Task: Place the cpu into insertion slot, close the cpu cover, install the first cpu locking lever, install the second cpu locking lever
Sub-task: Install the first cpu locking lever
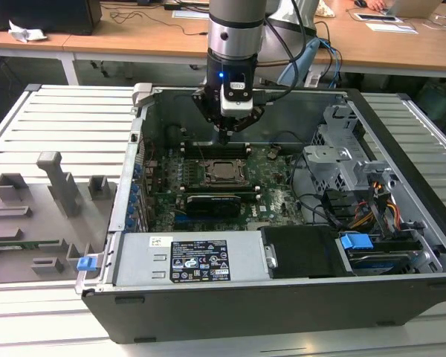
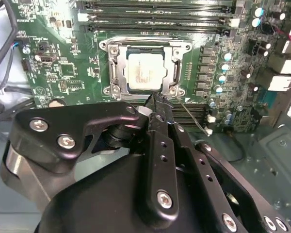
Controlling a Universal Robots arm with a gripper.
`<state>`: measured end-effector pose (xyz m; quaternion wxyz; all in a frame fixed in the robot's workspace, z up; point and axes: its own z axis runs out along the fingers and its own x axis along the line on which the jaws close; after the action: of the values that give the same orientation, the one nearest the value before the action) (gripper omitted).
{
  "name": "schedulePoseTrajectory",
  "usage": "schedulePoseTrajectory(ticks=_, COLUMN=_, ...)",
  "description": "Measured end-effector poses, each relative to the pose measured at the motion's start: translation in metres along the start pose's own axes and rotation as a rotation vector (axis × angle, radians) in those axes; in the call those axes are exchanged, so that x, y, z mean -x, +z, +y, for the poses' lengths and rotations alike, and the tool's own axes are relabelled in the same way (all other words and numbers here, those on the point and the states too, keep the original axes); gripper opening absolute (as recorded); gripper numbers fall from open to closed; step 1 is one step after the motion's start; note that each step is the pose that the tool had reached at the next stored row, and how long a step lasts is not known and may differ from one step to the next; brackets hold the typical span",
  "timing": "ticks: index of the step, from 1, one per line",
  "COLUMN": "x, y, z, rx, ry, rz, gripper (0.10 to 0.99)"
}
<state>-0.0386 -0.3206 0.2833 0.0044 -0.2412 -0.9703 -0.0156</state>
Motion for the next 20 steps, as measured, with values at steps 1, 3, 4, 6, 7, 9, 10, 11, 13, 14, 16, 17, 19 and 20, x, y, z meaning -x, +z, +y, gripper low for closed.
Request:
schedulePoseTrajectory(ticks=1, x=0.0, y=0.0, z=0.0, rx=0.0, ry=-0.012, rz=0.0004, gripper=0.106)
schedulePoseTrajectory(ticks=3, x=0.0, y=0.0, z=0.0, rx=-0.001, ry=-0.035, rz=0.001, gripper=0.106)
schedulePoseTrajectory(ticks=4, x=0.0, y=0.0, z=0.0, rx=-0.001, ry=-0.052, rz=0.0015, gripper=0.106)
schedulePoseTrajectory(ticks=6, x=0.0, y=0.0, z=0.0, rx=-0.001, ry=-0.07, rz=0.002, gripper=0.106)
schedulePoseTrajectory(ticks=7, x=0.0, y=0.0, z=0.0, rx=-0.001, ry=-0.085, rz=0.0024, gripper=0.106)
schedulePoseTrajectory(ticks=9, x=0.0, y=0.0, z=0.0, rx=-0.002, ry=-0.121, rz=0.0034, gripper=0.106)
schedulePoseTrajectory(ticks=10, x=0.0, y=0.0, z=0.0, rx=-0.002, ry=-0.133, rz=0.0038, gripper=0.106)
schedulePoseTrajectory(ticks=11, x=0.0, y=0.0, z=0.0, rx=-0.002, ry=-0.152, rz=0.0043, gripper=0.106)
schedulePoseTrajectory(ticks=13, x=0.0, y=0.0, z=0.0, rx=-0.003, ry=-0.174, rz=0.0049, gripper=0.106)
schedulePoseTrajectory(ticks=14, x=0.0, y=0.0, z=0.0, rx=-0.003, ry=-0.192, rz=0.0054, gripper=0.106)
schedulePoseTrajectory(ticks=16, x=0.0, y=0.0, z=0.0, rx=-0.004, ry=-0.222, rz=0.0063, gripper=0.106)
schedulePoseTrajectory(ticks=17, x=0.0, y=0.0, z=0.0, rx=-0.004, ry=-0.231, rz=0.0065, gripper=0.106)
schedulePoseTrajectory(ticks=19, x=0.0, y=0.0, z=0.0, rx=-0.004, ry=-0.251, rz=0.007, gripper=0.106)
schedulePoseTrajectory(ticks=20, x=0.0, y=0.0, z=0.0, rx=-0.004, ry=-0.258, rz=0.0071, gripper=0.106)
